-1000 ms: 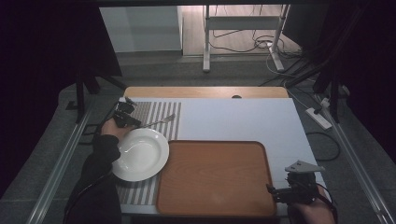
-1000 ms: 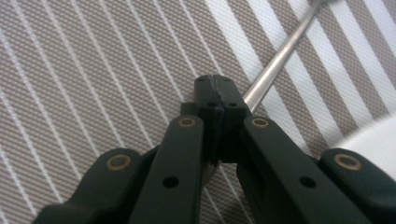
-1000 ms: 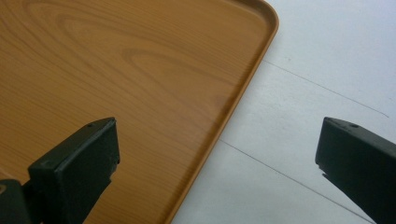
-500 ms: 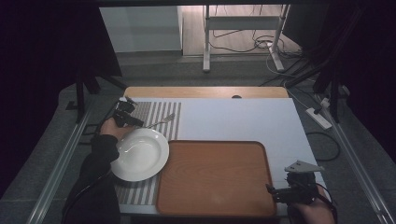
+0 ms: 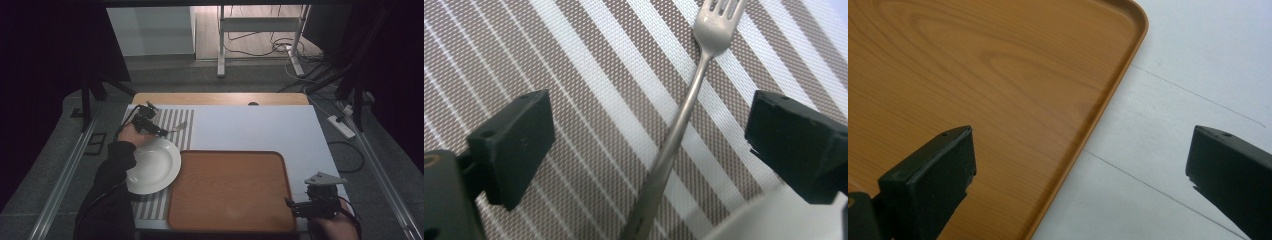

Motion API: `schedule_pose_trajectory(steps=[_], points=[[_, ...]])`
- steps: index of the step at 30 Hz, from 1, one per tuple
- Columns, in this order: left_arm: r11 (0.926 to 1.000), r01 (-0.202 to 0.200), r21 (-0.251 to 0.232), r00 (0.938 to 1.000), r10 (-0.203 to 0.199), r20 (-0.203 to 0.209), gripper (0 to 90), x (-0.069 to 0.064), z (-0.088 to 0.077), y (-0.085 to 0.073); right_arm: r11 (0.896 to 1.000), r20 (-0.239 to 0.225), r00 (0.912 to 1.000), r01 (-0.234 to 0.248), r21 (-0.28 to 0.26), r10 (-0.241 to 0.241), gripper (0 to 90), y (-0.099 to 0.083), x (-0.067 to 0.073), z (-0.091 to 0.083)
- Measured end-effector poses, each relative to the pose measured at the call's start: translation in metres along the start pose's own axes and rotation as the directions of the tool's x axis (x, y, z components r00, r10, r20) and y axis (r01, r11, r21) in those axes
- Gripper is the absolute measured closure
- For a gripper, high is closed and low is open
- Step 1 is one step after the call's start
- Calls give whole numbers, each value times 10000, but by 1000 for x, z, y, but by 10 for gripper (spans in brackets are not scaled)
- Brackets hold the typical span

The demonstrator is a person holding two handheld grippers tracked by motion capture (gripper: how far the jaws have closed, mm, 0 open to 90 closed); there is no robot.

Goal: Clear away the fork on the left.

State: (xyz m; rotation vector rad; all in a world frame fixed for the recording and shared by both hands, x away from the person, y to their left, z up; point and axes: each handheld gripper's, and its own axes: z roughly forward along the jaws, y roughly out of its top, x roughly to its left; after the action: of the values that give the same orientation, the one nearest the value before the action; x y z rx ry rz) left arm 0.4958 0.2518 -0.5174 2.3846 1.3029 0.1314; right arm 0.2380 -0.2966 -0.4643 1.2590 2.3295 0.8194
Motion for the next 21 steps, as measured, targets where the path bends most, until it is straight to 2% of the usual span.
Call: schedule_pose_trajectory(steps=[1, 3, 6, 8, 10, 12, 17, 18, 19, 21], points=[[9998, -154, 158, 9999, 153, 48, 37, -3, 5, 3, 10000, -6, 10000, 5, 6, -5, 2, 0, 0, 0], [9994, -217, 256, 9998, 216, 29, 36, -4, 8, 4, 10000, -10, 10000, 4, 4, -4, 2, 0, 0, 0], [9959, -557, 709, 9980, 576, -248, 44, -8, 14, 7, 10000, -10, 10000, 5, 9, -5, 3, 0, 0, 0], [9945, -688, 790, 9970, 713, -295, 44, -10, 15, 9, 10000, -18, 10000, 10, 0, -10, 2, 0, 0, 0], [9911, -829, 1040, 9952, 878, -429, 77, -11, 17, 10, 10000, -12, 10000, 22, 7, -22, 2, 0, 0, 0], [9907, -883, 1034, 9953, 920, -313, 104, -10, 16, 10, 10000, 3, 10000, 42, 33, -42, 2, 0, 0, 0], [9907, -1031, 889, 9941, 1056, -242, 381, -8, 9, 8, 10000, -17, 10000, 71, 38, -71, 3, 0, 1, 0], [9902, -1084, 880, 9935, 1110, -250, 428, -8, 8, 7, 10000, -17, 10000, 79, 42, -79, 3, 0, 1, 0], [9899, -1147, 834, 9928, 1170, -241, 428, -8, 7, 6, 10000, -17, 10000, 79, 42, -79, 3, 0, 1, 0], [9878, -1376, 730, 9901, 1391, -159, 545, -10, 5, 5, 9999, -22, 9999, 108, 57, -108, 2, 0, 1, 1]])
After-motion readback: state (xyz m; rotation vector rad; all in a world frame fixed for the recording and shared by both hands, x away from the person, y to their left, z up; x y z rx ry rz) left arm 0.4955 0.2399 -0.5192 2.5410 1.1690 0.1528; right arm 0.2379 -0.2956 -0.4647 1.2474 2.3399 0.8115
